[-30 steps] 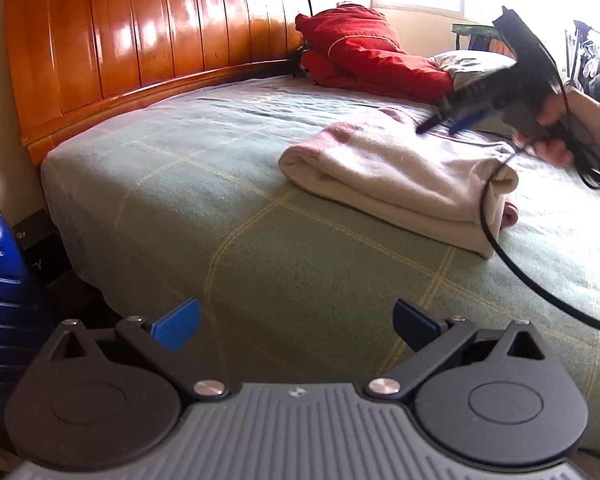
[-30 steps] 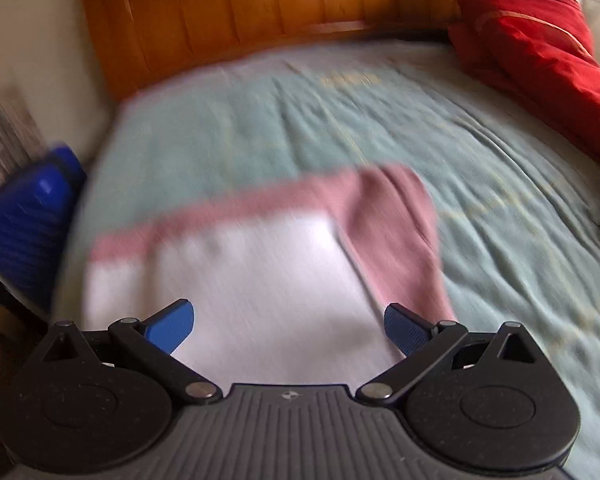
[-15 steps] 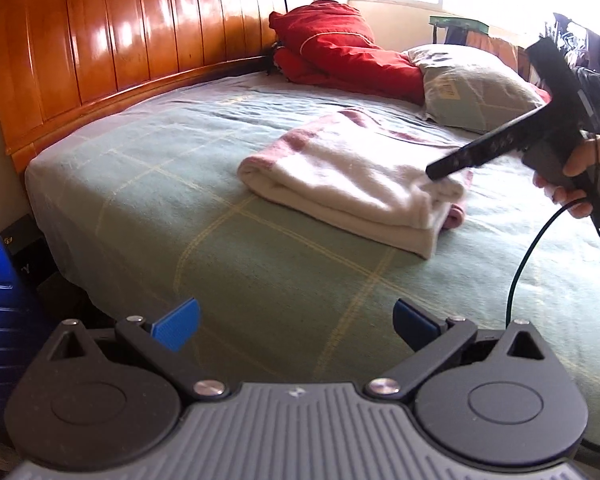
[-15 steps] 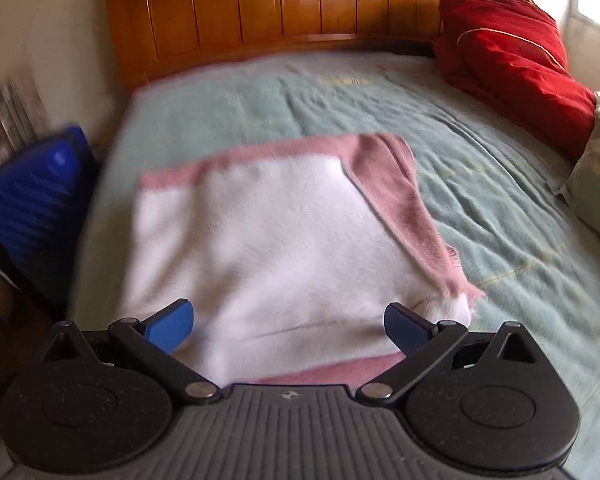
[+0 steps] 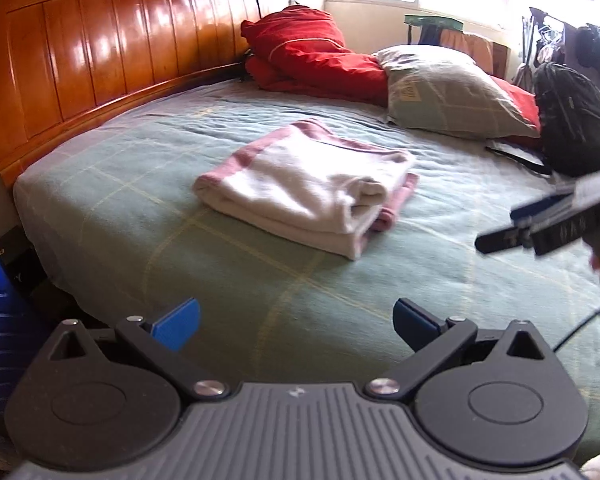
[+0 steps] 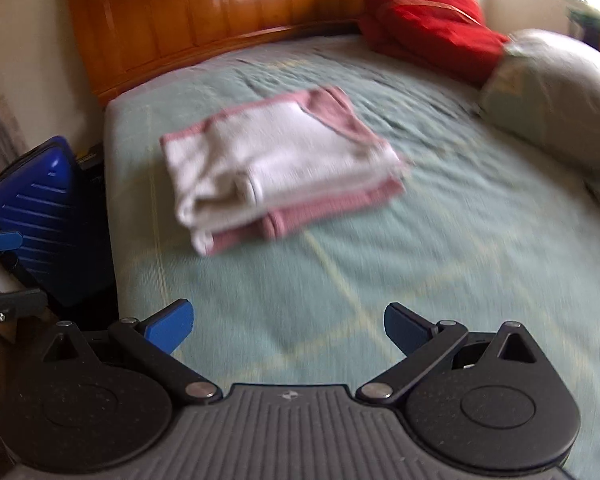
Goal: Fold clothes
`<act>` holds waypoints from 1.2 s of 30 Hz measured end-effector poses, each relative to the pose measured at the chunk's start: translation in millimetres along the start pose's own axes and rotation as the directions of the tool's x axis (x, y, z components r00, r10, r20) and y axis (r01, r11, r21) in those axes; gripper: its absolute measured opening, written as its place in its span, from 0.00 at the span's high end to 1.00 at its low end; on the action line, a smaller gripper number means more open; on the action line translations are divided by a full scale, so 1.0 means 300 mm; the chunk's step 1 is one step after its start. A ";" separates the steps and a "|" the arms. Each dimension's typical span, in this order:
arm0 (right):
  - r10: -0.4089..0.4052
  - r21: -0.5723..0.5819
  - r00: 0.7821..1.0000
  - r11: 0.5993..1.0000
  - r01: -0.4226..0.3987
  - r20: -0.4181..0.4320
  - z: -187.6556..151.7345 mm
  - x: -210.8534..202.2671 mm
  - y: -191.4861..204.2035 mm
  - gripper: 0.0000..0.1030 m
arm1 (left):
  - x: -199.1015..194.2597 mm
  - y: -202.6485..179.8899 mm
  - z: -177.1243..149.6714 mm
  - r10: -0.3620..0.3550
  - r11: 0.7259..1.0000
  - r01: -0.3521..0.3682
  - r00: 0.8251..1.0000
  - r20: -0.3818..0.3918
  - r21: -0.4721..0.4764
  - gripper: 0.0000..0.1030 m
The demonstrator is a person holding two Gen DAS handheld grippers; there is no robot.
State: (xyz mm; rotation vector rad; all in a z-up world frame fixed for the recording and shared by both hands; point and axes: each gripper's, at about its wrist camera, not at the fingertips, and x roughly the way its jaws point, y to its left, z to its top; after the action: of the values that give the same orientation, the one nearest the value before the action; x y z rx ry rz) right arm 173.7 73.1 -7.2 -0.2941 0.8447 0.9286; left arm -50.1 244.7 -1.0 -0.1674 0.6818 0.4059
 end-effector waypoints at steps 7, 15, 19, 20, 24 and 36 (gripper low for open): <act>0.003 0.104 1.000 0.995 0.000 -0.028 -0.157 -0.056 0.007 0.00 | -0.027 -0.103 -0.032 -0.014 1.000 0.014 0.999 -0.038 0.005 0.01; -0.041 0.062 0.999 0.997 0.043 -0.030 -0.204 -0.114 0.026 0.00 | -0.027 -0.188 -0.040 -0.022 0.999 0.019 0.996 -0.090 -0.038 0.01; -0.053 0.069 0.999 0.996 0.053 -0.008 -0.209 -0.140 0.022 0.00 | -0.029 -0.231 -0.024 -0.039 0.998 0.035 0.995 -0.097 -0.047 0.01; -0.056 0.071 0.998 0.996 0.056 -0.003 -0.210 -0.147 0.021 0.00 | -0.030 -0.243 -0.018 -0.042 0.998 0.038 0.995 -0.096 -0.043 0.01; -0.068 0.079 0.998 0.995 0.066 0.019 -0.215 -0.173 0.018 0.00 | -0.020 -0.288 0.009 -0.044 0.999 0.042 0.994 -0.099 -0.022 0.01; -0.112 0.099 0.991 0.990 0.105 0.070 -0.191 -0.228 -0.014 0.00 | 0.005 -0.324 0.075 -0.052 0.998 0.050 0.994 -0.095 -0.025 0.01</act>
State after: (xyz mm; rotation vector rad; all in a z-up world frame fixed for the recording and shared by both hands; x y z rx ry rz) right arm 126.3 -1.3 6.1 -0.2189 0.7929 0.7911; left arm 4.3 163.2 17.2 -0.2261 0.7659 0.3582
